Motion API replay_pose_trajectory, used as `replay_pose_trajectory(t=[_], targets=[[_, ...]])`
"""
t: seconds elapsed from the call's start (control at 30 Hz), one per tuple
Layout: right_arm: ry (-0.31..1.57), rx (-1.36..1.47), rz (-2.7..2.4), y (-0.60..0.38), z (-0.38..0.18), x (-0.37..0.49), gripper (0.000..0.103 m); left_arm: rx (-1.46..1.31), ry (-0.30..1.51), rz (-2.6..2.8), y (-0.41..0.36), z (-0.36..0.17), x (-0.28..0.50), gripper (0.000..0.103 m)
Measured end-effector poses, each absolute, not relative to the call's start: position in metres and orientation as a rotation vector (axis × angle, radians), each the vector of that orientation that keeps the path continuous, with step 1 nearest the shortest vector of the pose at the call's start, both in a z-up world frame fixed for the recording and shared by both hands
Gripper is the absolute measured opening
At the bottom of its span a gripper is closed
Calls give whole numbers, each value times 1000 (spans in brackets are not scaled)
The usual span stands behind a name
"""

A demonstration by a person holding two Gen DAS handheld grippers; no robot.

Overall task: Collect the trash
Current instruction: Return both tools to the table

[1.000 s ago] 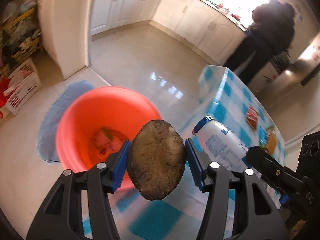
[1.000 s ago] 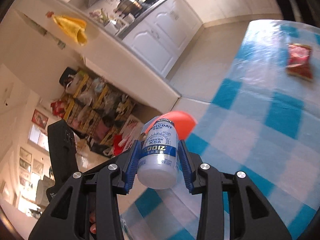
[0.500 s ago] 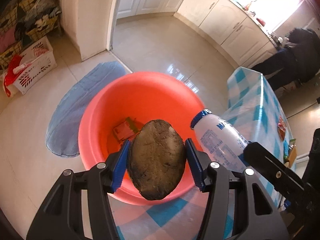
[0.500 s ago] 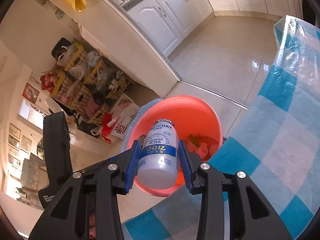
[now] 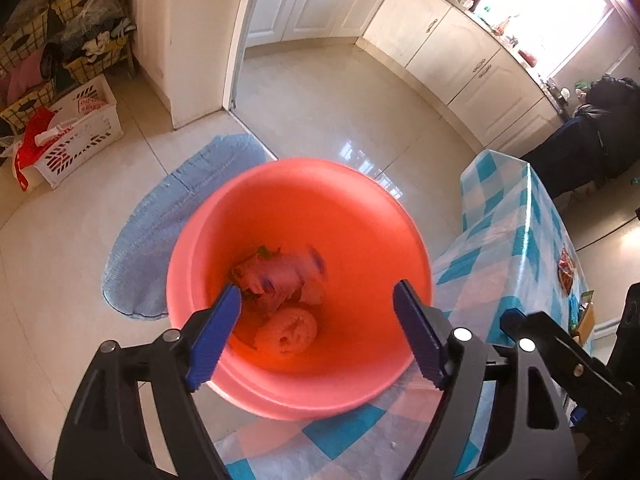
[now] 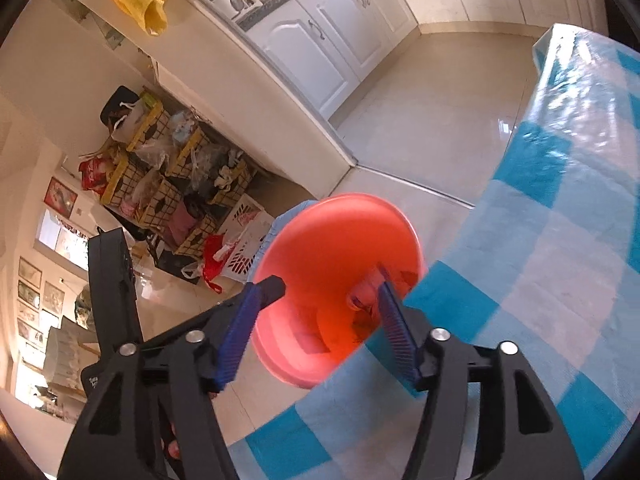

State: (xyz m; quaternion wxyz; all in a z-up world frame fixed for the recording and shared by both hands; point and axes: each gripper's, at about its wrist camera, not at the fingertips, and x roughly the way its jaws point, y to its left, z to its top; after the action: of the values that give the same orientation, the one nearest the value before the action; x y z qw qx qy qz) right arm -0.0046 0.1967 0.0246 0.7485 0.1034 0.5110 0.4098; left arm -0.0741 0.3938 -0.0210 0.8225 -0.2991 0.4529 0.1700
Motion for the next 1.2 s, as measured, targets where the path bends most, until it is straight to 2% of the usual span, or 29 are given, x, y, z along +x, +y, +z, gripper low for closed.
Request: replay_pose_trajectory(t=[0.1,0.47,0.73,0.87,0.93,1.2], targets=[[1073,217,857,179,36,-12,77,-597,938,358,386,-8,-77,81],[929,169,707,108,60,-57,81,-392,856,271,332,35,-78,84],[869,204,566,38,68,-84,82,-282,867,170,281,44,-78,84],[856,227,493,0,66,-93,83,-231,874,103,249,47,-76,84],[855,248,460,-19,65,-95,87,-207,875,69,234,49,-75,84],[858,341,307,-103,60,-88,88,-91,884,-35,174,56,-64,84]])
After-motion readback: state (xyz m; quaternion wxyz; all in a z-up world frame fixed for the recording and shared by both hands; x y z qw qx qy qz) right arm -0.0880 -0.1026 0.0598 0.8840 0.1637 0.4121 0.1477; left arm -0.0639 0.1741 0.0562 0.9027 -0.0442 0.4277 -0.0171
